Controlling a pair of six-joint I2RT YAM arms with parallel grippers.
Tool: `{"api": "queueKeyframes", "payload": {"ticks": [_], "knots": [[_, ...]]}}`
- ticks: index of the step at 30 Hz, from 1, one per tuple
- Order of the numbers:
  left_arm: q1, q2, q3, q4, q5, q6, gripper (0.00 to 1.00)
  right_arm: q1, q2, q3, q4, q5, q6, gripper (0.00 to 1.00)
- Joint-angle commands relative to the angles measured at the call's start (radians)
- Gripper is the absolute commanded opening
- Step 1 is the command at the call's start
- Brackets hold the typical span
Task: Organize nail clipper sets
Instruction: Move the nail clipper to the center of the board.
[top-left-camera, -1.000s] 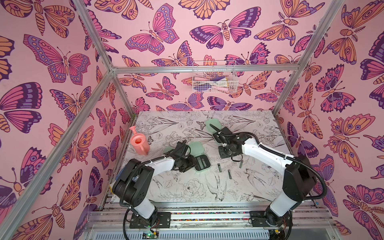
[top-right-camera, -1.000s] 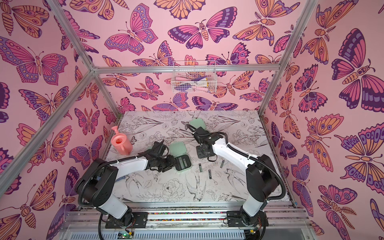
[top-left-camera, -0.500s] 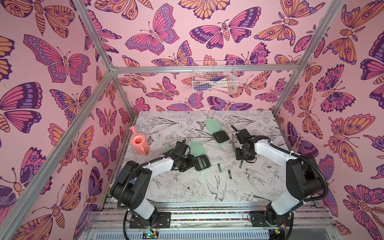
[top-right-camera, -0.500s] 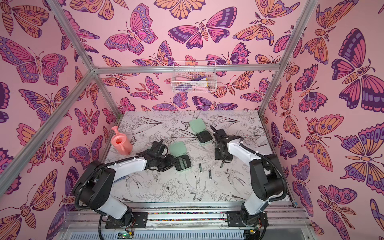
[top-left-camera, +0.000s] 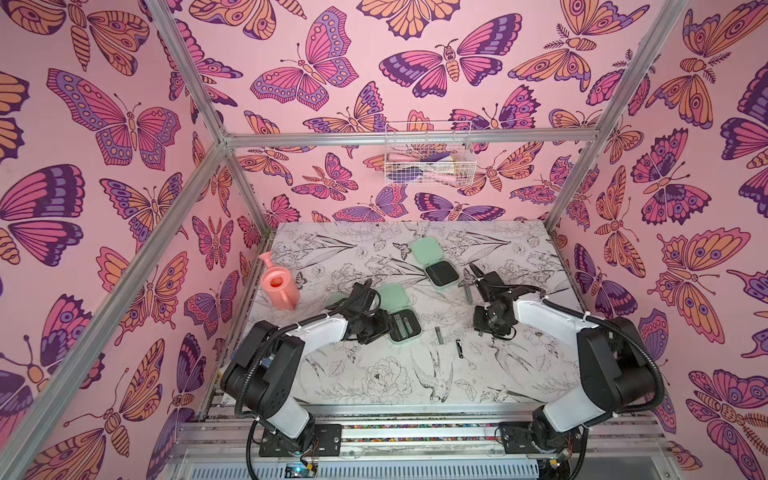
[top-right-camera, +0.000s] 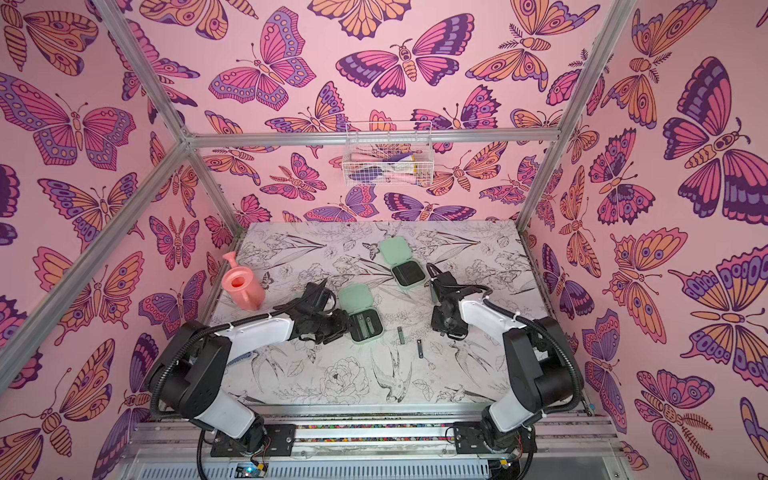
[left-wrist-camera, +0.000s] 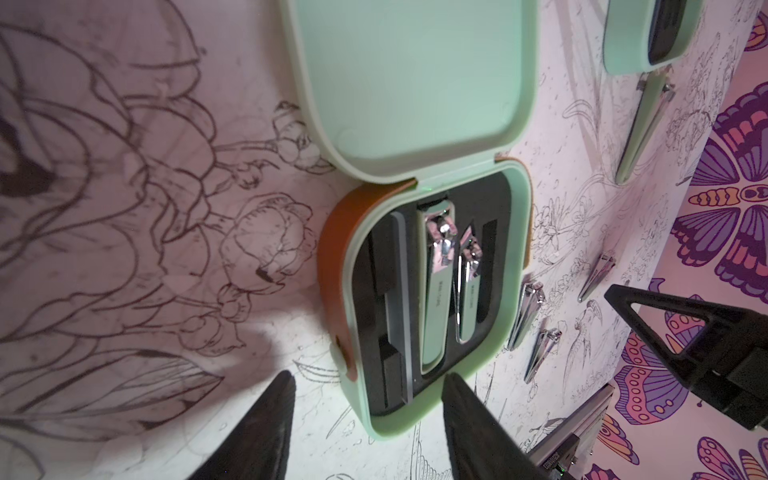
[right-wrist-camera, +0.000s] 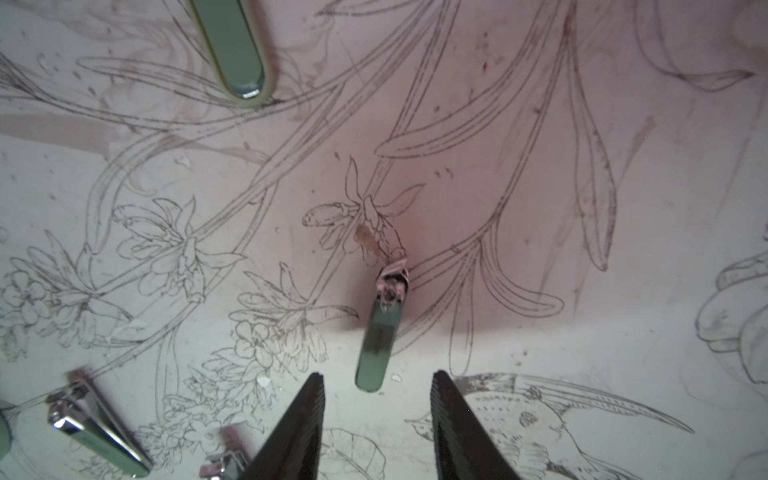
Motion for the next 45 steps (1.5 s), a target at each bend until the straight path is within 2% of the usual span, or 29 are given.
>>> {"api": "queueKeyframes", "payload": {"ticks": [1,18,27,32,35,38,41,45], "knots": [[-0.003,0.015,-0.008,-0.027,0.005,0.012,0.59,0.001,0.037,0.031,0.027,0.024,0.038,0.41],[-0.003,0.024,-0.002,-0.027,0.009,0.012,0.58,0.001,0.076,0.038,0.04,0.067,0.041,0.26],[-0.003,0.022,-0.006,-0.027,0.008,0.01,0.58,0.001,0.109,0.042,0.051,0.067,0.035,0.23],[-0.003,0.019,-0.008,-0.027,0.007,0.01,0.58,0.001,0.124,0.048,0.059,0.048,0.003,0.15],[-0.003,0.019,-0.008,-0.027,0.006,0.009,0.58,0.005,0.132,0.057,0.066,-0.009,-0.076,0.14],[-0.003,0.022,-0.009,-0.027,0.006,0.009,0.58,0.037,0.16,0.095,0.043,-0.084,-0.244,0.15],[-0.003,0.029,-0.009,-0.027,0.004,0.01,0.58,0.109,0.217,0.16,-0.028,-0.072,-0.433,0.17],[-0.003,0.042,-0.009,-0.018,0.005,0.01,0.58,0.128,0.332,0.258,-0.092,-0.076,-0.524,0.19]]}}
